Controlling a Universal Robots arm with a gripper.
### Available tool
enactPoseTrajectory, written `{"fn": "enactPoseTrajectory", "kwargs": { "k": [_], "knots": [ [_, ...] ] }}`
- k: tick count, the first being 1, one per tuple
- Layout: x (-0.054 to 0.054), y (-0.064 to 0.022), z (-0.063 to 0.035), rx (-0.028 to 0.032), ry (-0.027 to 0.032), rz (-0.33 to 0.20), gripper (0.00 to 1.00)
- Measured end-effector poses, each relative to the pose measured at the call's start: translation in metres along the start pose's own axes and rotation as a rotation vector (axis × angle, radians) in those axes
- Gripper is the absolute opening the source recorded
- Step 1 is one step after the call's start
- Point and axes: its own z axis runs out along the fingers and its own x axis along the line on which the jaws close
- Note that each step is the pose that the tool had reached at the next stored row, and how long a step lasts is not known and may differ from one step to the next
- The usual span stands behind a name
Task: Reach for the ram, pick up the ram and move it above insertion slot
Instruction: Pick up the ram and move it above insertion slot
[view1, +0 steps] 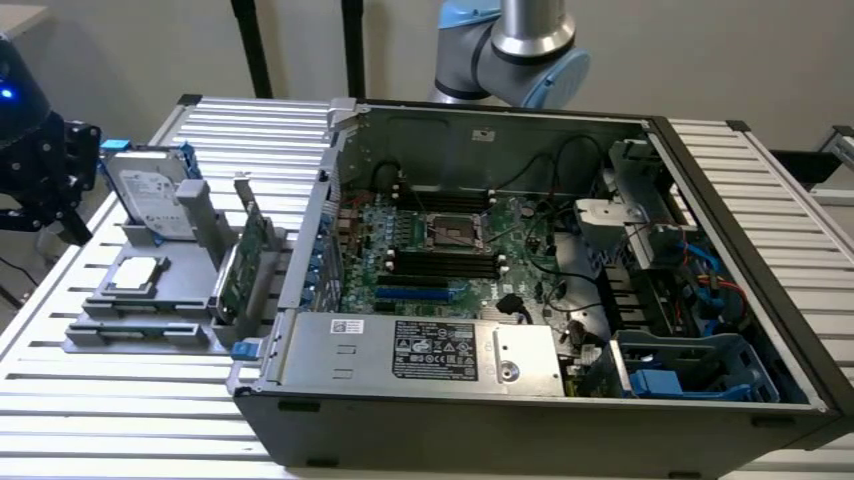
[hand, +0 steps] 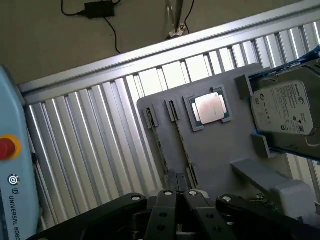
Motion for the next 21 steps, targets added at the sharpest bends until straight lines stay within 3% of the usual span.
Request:
{"fn": "enactPoseTrajectory", "kwargs": {
  "k": [8,15,20,21],
  "knots": [
    [0.0,-0.0001,0.0011,0.0076,0.0038,-0.146,0.11],
    [0.0,-0.0001,0.0021,0.0213,0.0053,-0.272,0.11],
    [0.0,-0.0001,0.0021,0.0215,0.0055,-0.281,0.12],
    [0.0,-0.0001,0.0021,0.0215,0.0055,-0.281,0.18]
  ]
}}
